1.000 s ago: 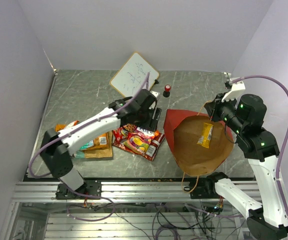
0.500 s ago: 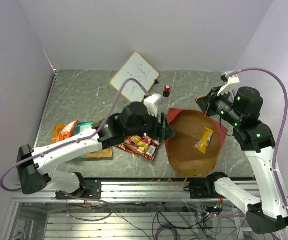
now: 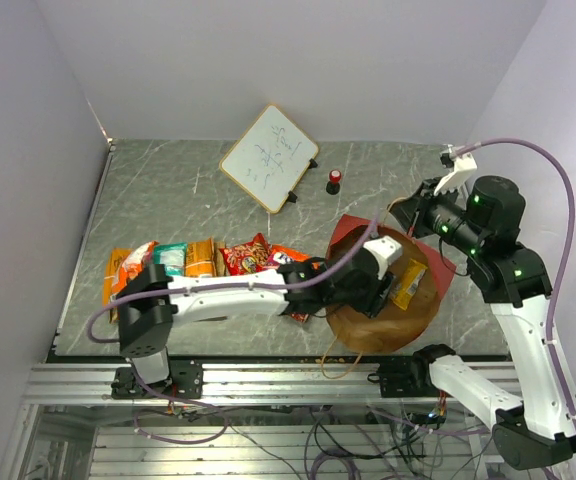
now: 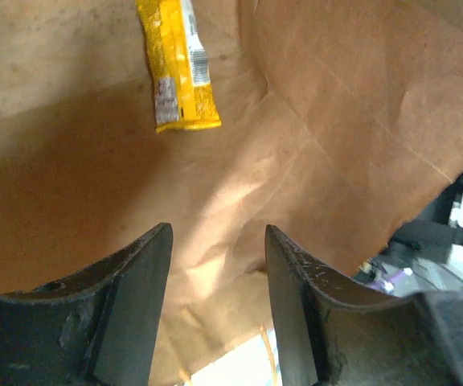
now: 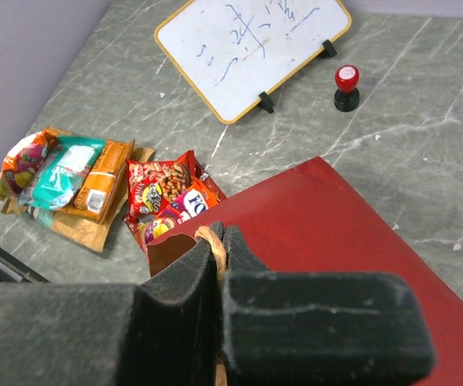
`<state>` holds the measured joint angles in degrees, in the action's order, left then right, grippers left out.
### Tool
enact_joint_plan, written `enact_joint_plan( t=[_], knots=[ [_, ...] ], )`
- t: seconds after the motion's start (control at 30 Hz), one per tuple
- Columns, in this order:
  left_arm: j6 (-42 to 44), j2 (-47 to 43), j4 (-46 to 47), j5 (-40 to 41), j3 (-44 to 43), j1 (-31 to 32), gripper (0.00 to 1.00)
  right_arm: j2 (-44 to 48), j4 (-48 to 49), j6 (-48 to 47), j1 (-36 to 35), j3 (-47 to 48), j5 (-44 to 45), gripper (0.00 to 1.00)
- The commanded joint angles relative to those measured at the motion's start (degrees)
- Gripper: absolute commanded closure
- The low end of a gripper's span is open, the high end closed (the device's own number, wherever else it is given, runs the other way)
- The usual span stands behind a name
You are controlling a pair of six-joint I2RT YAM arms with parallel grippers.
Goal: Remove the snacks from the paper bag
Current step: Take out the snack from the paper bag.
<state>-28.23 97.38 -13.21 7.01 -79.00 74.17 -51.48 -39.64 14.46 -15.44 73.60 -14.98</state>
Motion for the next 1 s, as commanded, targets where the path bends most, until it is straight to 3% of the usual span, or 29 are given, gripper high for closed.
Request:
enact_joint_plan(
  t=[0.0, 0.13, 0.6, 0.77, 0.87, 0.97],
  knots=[
    [6.06, 4.51, 10.05, 8.32, -1.14, 3.43, 0.41, 0.88, -1.72, 1.0, -0.03, 1.19, 0.87, 1.0],
    [8.29, 9.02, 20.39, 14.52, 1.6, 4.32, 0.4, 0.68, -2.0, 2.41, -0.01, 1.96, 0.83, 1.0],
    [12.68, 30.29, 30.8, 27.65, -10.54, 4.23, 0.26, -5.01, -10.89, -2.76, -0.03, 10.78, -1.71, 1.0],
    [12.62, 34.76, 33.51, 26.83, -13.21, 4.01, 0.18, -5.43, -12.99, -4.96, 0.0, 12.52, -2.33, 1.0],
    [11.56, 37.81, 34.29, 22.15, -15.27, 3.37, 0.15, -5.76, -14.48, -7.03, -0.03, 13.69, -2.1, 1.0],
    [9.16, 43.73, 28.02, 17.34, -21.33, 2.33, 0.25, -5.76, -15.79, -8.57, -0.01, 14.89, -1.54, 1.0]
  ],
)
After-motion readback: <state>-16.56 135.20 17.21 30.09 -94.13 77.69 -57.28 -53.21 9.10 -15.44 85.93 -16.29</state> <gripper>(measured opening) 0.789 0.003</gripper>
